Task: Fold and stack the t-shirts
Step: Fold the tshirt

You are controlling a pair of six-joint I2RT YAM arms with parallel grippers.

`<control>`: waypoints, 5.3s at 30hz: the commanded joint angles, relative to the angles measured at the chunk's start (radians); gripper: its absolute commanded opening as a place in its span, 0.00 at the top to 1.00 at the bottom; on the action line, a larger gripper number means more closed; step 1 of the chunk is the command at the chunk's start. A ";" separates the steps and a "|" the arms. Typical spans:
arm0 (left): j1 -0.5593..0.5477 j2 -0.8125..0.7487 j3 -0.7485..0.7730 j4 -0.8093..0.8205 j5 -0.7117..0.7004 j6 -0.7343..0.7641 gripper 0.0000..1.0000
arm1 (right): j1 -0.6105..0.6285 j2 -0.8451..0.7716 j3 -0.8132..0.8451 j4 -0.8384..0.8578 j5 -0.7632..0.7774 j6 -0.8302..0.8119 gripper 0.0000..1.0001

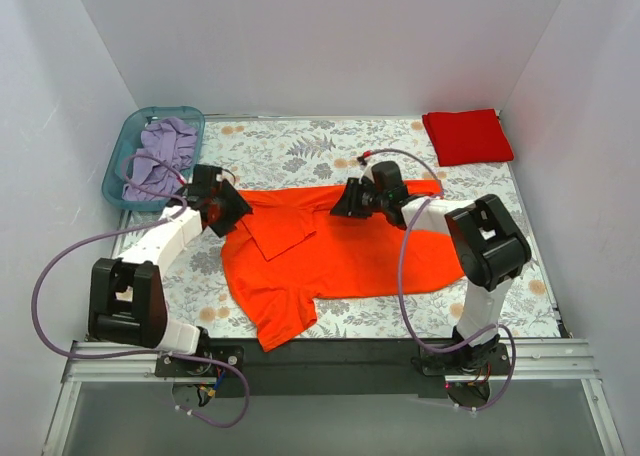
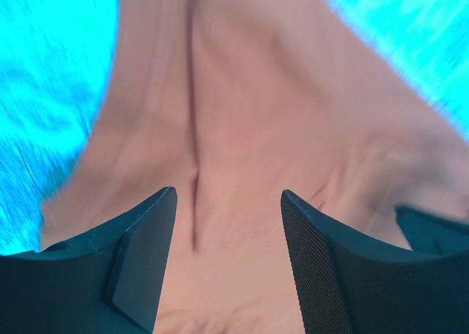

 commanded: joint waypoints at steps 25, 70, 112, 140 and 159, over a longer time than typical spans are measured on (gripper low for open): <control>0.132 0.525 0.384 0.068 -0.175 0.149 0.87 | -0.617 0.137 0.075 -0.039 -0.022 -0.086 0.63; -0.261 0.192 0.105 0.113 -0.120 0.444 0.29 | -0.303 0.049 0.434 -0.562 0.334 -0.494 0.60; -0.259 0.197 0.116 0.105 -0.117 0.439 0.29 | -0.156 0.075 0.374 -0.746 0.397 -0.511 0.62; -0.383 0.652 0.698 0.085 0.013 0.401 0.52 | -0.301 -0.103 0.225 -0.552 0.253 -0.478 0.63; -0.370 0.916 0.870 -0.028 -0.155 0.355 0.48 | -0.564 0.132 0.309 -0.400 0.205 -0.393 0.63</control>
